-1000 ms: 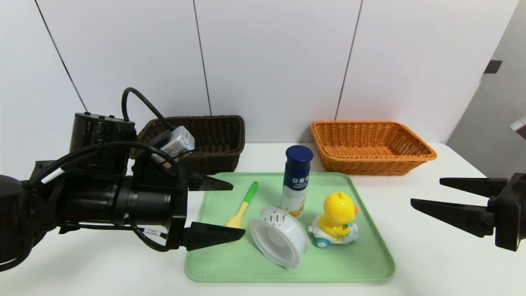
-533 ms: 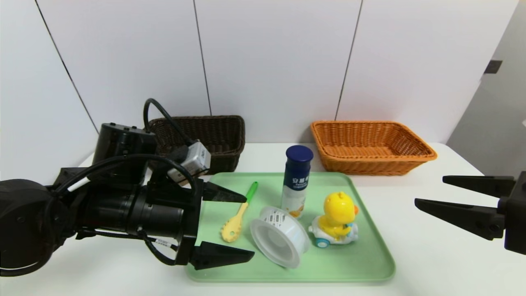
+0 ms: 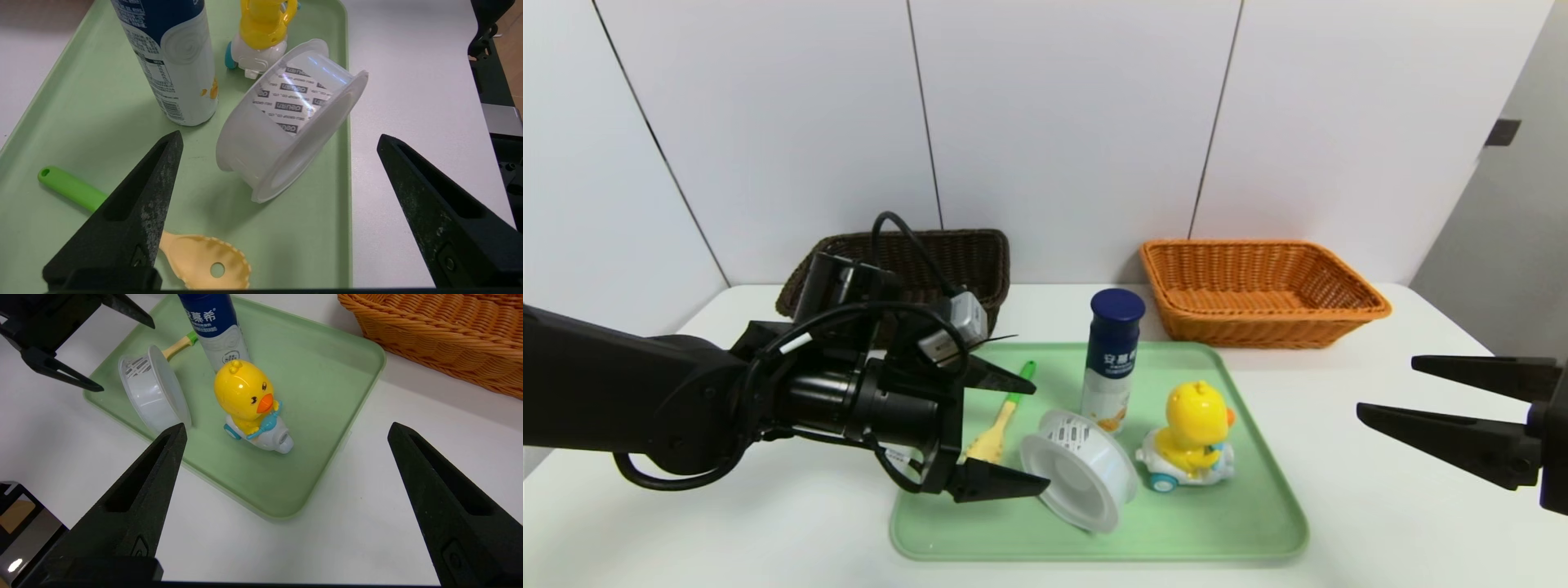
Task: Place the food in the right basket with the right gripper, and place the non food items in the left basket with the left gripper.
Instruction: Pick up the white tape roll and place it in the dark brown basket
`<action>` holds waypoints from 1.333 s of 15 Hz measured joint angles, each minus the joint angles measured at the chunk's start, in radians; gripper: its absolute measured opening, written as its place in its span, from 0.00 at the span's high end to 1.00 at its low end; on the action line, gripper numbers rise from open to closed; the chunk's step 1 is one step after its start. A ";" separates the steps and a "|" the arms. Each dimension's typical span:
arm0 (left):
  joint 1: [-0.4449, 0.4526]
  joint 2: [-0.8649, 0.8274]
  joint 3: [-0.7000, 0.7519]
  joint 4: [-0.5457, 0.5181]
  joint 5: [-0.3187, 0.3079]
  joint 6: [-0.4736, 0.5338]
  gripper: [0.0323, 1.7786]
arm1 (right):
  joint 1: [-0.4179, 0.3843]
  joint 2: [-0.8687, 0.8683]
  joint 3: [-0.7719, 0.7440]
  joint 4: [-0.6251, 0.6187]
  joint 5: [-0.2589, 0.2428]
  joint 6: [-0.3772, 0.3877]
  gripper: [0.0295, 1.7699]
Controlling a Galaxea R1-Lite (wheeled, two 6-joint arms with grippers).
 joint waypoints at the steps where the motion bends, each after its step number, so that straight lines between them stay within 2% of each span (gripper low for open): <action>1: 0.000 0.013 -0.011 -0.003 0.000 0.000 0.05 | 0.000 -0.004 0.005 0.000 0.000 0.001 0.04; 4: 0.001 0.051 -0.041 -0.024 -0.009 0.000 0.05 | -0.003 -0.012 0.017 0.000 0.000 0.002 0.04; 7: 0.001 0.082 -0.050 -0.043 -0.055 0.000 0.05 | -0.004 -0.016 0.021 0.000 0.000 0.003 0.04; 11: -0.001 0.113 -0.053 -0.056 -0.067 0.014 0.05 | -0.008 -0.016 0.021 0.000 0.000 0.003 0.04; 14: -0.002 0.128 -0.056 -0.056 -0.140 0.021 0.05 | -0.009 -0.016 0.027 -0.001 0.001 0.004 0.04; 17: -0.002 0.153 -0.079 -0.056 -0.169 0.034 0.05 | -0.011 -0.016 0.034 -0.001 0.001 0.004 0.04; 20: -0.002 0.177 -0.101 -0.057 -0.266 0.035 0.05 | -0.013 -0.016 0.035 -0.001 0.001 0.003 0.04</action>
